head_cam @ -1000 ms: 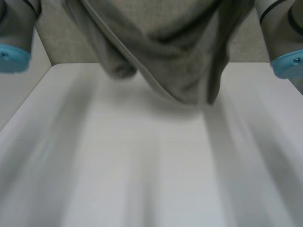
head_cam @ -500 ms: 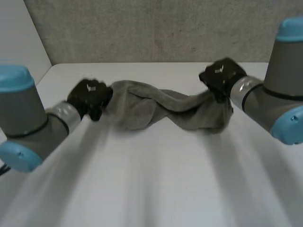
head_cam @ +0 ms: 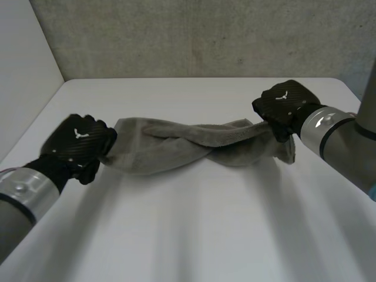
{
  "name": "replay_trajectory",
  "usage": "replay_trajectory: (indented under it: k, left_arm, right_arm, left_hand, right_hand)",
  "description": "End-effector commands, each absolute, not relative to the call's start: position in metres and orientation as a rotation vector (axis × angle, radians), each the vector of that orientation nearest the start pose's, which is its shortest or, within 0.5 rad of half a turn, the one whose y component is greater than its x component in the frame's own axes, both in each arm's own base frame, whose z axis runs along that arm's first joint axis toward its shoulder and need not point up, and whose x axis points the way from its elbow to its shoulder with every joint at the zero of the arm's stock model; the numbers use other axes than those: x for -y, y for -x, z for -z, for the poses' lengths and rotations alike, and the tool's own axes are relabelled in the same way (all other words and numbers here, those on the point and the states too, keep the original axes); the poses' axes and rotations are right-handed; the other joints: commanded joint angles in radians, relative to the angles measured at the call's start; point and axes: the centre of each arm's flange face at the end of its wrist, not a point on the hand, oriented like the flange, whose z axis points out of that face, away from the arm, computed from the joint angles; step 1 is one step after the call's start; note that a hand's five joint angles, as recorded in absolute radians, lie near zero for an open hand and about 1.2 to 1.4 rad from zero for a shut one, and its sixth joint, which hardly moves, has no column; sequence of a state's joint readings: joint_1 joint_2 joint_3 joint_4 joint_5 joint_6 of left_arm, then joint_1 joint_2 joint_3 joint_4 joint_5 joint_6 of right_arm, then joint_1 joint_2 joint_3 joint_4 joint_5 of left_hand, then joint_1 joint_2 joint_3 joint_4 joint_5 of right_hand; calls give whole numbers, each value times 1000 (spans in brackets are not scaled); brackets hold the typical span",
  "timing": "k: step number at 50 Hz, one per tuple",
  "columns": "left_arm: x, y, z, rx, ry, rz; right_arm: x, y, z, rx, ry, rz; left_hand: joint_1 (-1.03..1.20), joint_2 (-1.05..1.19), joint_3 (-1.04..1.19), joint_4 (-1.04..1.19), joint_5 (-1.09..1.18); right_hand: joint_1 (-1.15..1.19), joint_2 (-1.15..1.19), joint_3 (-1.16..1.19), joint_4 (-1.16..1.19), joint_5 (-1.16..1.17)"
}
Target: Fold the towel.
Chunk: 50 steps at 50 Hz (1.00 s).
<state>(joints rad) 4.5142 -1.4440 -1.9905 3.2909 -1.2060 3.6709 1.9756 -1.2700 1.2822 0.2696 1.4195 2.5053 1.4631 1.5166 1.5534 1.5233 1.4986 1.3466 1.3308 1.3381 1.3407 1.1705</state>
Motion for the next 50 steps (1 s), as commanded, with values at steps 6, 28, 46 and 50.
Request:
replay_trajectory:
  k: [6, 28, 46, 50]
  left_arm:
    - [192, 203, -243, -2137, -1194, 2231]
    - [261, 221, -237, -2185, -1210, 2175]
    - [365, 279, -182, -2306, -1181, 1985]
    - [371, 299, -179, -2282, -1228, 2013]
  right_arm:
    - [246, -265, -309, -2027, 1310, 1996]
    - [261, -274, -259, -2138, 1408, 1801]
    - [270, -280, -245, -2117, 1385, 1826]
    - [271, -278, -248, -2113, 1373, 1845]
  left_hand:
    - [-67, -120, -157, -127, -277]
    - [-1232, -1286, -1322, -1292, -1442]
    - [-1076, -1130, -1167, -1137, -1286]
    - [-1076, -1130, -1167, -1137, -1286]
  right_hand:
    - [50, 65, 58, 56, 51]
    - [50, 65, 58, 56, 51]
    - [50, 65, 58, 56, 51]
    - [50, 65, 58, 56, 51]
